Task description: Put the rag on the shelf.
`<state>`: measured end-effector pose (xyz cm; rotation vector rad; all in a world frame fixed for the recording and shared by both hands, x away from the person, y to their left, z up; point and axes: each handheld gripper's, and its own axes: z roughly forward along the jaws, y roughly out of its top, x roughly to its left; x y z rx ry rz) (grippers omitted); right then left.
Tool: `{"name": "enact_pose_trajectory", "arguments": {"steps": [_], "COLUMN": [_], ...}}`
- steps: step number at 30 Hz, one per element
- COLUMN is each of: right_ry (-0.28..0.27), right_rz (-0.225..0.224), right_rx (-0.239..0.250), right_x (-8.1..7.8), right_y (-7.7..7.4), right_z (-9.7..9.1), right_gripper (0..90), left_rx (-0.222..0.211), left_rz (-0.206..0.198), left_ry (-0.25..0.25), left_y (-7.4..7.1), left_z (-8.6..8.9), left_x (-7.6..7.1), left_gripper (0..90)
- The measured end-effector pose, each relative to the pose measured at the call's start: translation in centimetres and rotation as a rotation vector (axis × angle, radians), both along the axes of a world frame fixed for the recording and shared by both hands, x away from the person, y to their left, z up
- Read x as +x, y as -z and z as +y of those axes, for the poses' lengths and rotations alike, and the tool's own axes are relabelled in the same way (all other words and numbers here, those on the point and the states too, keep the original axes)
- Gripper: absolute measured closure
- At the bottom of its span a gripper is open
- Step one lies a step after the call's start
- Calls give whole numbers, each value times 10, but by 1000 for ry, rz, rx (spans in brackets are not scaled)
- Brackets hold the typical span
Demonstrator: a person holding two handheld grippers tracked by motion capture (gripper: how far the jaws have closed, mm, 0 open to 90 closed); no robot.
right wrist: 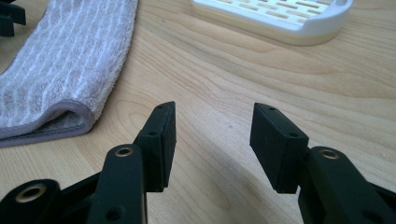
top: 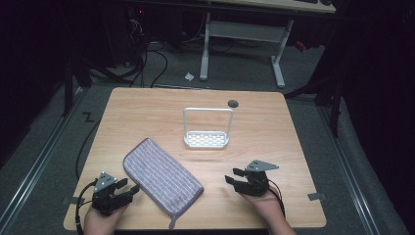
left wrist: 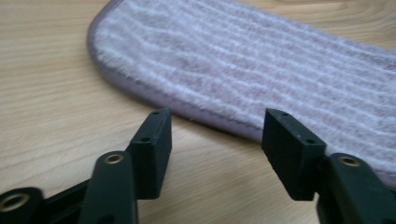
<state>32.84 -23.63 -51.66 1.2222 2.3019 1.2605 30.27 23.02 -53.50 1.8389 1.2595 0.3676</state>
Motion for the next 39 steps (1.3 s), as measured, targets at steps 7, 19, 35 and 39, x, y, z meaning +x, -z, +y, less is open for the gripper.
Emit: {"name": "enact_pose_trajectory", "arguments": {"steps": [7, 19, 35, 39], "right_ry": [12, -51, -218, -230], "right_rz": [-6, -14, -8, 10], "right_rx": [-6, -44, -135, -156], "right_x": [0, -6, 14, 6], "right_y": [1, 3, 1, 11], "right_z": [1, 16, 114, 116], "right_gripper": [513, 706, 894, 895], "left_rx": [1, 109, 128, 116], "left_rz": [22, -14, 8, 13], "left_ry": [2, 103, 140, 147], "left_y": [-3, -11, -5, -5], "left_z": [-8, -58, -58, -58], "left_x": [4, 10, 15, 15], "left_gripper": [604, 882, 773, 742]}}
